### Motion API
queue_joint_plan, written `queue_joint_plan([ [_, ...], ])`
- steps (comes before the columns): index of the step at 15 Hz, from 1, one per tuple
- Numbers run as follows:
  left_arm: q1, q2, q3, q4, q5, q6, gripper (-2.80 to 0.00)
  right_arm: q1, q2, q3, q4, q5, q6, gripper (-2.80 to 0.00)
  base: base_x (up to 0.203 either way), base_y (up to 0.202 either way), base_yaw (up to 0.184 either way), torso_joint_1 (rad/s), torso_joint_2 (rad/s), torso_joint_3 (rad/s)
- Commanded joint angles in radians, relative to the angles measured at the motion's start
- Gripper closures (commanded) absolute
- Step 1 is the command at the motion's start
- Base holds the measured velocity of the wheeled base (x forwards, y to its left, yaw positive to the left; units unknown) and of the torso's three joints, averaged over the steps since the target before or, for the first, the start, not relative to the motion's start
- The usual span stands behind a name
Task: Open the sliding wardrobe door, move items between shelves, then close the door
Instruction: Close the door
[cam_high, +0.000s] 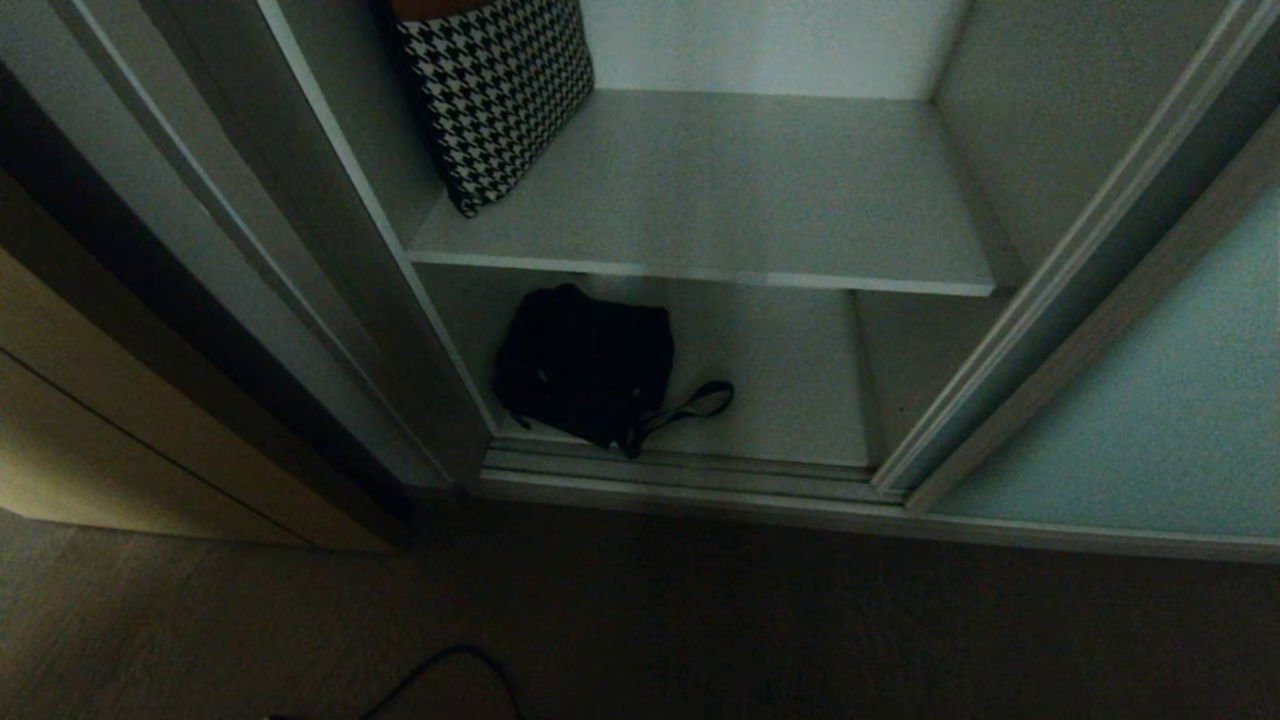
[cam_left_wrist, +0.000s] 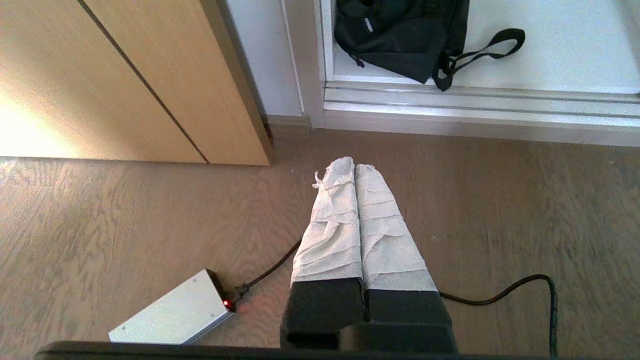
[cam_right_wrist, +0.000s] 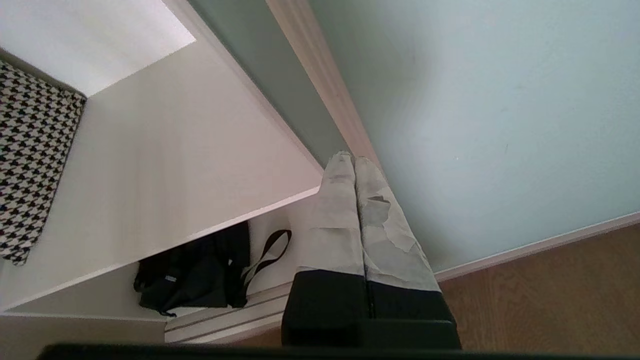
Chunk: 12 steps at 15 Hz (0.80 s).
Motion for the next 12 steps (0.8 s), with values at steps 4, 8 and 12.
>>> queue_joint_plan([
  [4, 0.000, 0.000, 0.000, 0.000, 0.000, 0.000, 0.00, -0.012, 0.032, 0.010, -0.012, 0.013, 0.005, 0.00, 0.000, 0.000, 0.000, 0.000, 0.00, 0.000],
  [8, 0.000, 0.000, 0.000, 0.000, 0.000, 0.000, 0.00, -0.025, 0.055, 0.010, -0.042, 0.013, 0.005, 0.00, 0.000, 0.000, 0.000, 0.000, 0.00, 0.000],
  [12, 0.000, 0.002, 0.000, 0.000, 0.000, 0.000, 0.00, -0.049, 0.091, 0.010, -0.101, 0.045, 0.004, 0.00, 0.000, 0.000, 0.000, 0.000, 0.00, 0.000],
])
